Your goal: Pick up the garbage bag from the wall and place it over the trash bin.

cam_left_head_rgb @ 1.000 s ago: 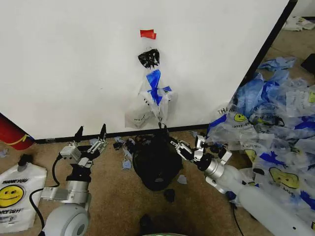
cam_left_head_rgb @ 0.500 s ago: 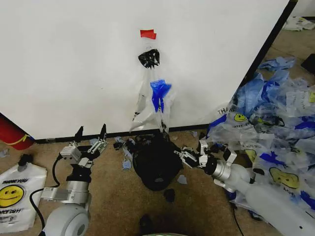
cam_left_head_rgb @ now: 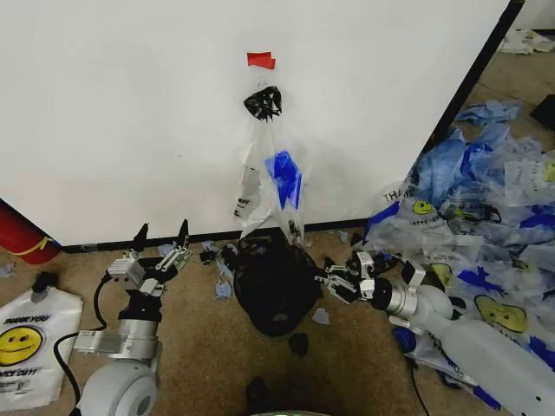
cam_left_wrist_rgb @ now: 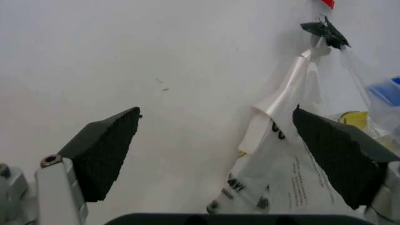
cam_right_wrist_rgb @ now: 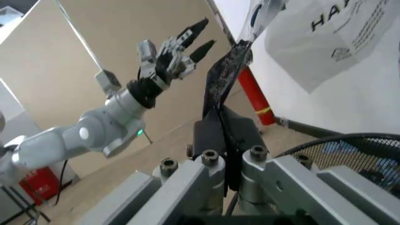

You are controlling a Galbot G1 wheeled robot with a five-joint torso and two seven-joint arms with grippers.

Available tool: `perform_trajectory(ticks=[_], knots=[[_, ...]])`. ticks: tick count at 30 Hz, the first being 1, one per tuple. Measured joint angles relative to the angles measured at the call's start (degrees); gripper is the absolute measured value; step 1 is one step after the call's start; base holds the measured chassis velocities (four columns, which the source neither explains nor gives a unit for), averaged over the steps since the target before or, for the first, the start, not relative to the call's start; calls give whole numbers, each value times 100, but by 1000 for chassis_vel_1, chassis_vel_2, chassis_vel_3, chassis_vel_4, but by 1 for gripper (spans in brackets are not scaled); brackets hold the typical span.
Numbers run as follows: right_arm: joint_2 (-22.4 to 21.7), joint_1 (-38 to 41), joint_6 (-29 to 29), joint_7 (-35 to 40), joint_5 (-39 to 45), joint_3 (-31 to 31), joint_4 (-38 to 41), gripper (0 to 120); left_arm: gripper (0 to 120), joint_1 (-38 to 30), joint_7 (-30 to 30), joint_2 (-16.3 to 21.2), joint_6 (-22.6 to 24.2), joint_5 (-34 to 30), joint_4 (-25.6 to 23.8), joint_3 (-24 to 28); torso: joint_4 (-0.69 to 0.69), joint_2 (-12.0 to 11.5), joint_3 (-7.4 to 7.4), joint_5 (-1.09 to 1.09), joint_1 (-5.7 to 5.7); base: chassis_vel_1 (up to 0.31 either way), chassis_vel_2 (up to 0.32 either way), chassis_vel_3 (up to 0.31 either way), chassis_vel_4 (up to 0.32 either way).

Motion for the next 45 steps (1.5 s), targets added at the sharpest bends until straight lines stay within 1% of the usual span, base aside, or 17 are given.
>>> perform_trajectory(ticks=[14,45], knots=[[-83,-19,-339,-506,-176,44,72,0,97,-16,-1,62,29,-21,-36,-16,0,0,0,-1,0,0,0,0,0],[-125,-213,-532,-1197,-734,286,-6,0,97,16,7,18,27,5,-57,14,0,0,0,0,0,0,0,0,0]])
